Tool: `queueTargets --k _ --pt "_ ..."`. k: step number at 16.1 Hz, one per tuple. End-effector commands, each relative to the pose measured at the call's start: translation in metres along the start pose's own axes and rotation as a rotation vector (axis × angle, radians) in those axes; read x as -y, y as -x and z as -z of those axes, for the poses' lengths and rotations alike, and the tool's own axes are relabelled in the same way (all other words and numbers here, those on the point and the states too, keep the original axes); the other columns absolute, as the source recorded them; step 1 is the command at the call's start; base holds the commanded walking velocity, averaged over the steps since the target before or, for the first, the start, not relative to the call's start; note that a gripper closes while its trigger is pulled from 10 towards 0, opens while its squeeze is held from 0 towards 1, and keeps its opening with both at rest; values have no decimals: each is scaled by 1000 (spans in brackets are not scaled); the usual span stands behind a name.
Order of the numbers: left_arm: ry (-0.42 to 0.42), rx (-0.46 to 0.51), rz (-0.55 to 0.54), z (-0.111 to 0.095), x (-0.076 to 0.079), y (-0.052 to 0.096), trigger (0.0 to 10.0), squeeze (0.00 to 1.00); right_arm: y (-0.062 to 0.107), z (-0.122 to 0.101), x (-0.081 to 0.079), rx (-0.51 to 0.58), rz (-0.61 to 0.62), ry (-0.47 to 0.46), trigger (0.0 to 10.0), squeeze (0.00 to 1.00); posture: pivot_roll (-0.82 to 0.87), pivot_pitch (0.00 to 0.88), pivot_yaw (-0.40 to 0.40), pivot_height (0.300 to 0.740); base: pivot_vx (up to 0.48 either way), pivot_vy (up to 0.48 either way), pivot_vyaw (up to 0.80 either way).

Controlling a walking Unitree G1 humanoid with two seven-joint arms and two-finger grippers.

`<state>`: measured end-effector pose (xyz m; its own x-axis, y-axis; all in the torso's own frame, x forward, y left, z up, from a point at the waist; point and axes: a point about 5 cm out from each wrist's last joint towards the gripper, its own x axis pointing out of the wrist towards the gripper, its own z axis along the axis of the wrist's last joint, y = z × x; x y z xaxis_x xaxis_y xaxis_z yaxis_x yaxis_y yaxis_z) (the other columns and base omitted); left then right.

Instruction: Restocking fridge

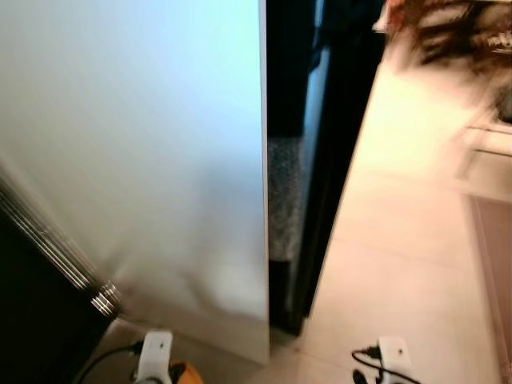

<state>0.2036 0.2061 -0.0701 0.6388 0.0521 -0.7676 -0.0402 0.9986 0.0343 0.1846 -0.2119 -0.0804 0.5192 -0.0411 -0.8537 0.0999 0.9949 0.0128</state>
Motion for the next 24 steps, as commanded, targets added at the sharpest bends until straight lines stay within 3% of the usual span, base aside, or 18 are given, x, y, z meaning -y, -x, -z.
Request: queueTargets --k 1,7,9,10,14,15,16,19,21,22,23,24 --pt "-10 -34 -9 9 -4 2 10000 0 0 2 -1 7 9 -19 10000 0 -45 0 85 740 0 0 0" --pt "9 -61 -37 22 -6 5 10000 0 5 7 2 185 176 -150 10000 0 -97 0 68 740 0 0 0" --pt "25 -65 -48 25 -4 6 10000 0 14 7 25 312 259 -223 10000 0 -91 0 52 740 0 0 0" --pt "40 -65 -54 27 -1 6 10000 0 25 -8 47 461 301 -244 10000 0 -76 0 31 740 0 0 0" --pt "80 -61 -68 30 4 6 10000 0 42 -38 59 691 348 -214 10000 0 -62 0 -10 740 0 0 0" --pt "88 -62 -71 31 6 7 10000 0 47 -46 58 742 339 -171 10000 0 -61 0 -17 740 0 0 0" --pt "93 -65 -75 33 7 7 10000 0 57 -69 44 856 289 -54 10000 0 -58 0 -21 740 0 0 0" --pt "95 -66 -81 33 6 7 10000 0 68 -105 15 977 164 48 10000 0 -72 0 -18 740 0 0 0" --pt "80 -65 -79 32 6 7 10000 0 76 -147 -30 1061 -32 128 10000 0 -75 0 -10 740 0 0 0" --pt "77 -64 -79 32 6 7 10000 0 77 -154 -41 1068 -68 125 10000 0 -75 0 -10 740 0 0 0" --pt "76 -63 -81 32 5 7 10000 0 78 -159 -66 1065 -173 113 10000 0 -75 0 -6 740 0 0 0" --pt "74 -63 -81 32 4 7 10000 0 80 -161 -80 1057 -215 123 10000 0 -75 0 -6 740 0 0 0"
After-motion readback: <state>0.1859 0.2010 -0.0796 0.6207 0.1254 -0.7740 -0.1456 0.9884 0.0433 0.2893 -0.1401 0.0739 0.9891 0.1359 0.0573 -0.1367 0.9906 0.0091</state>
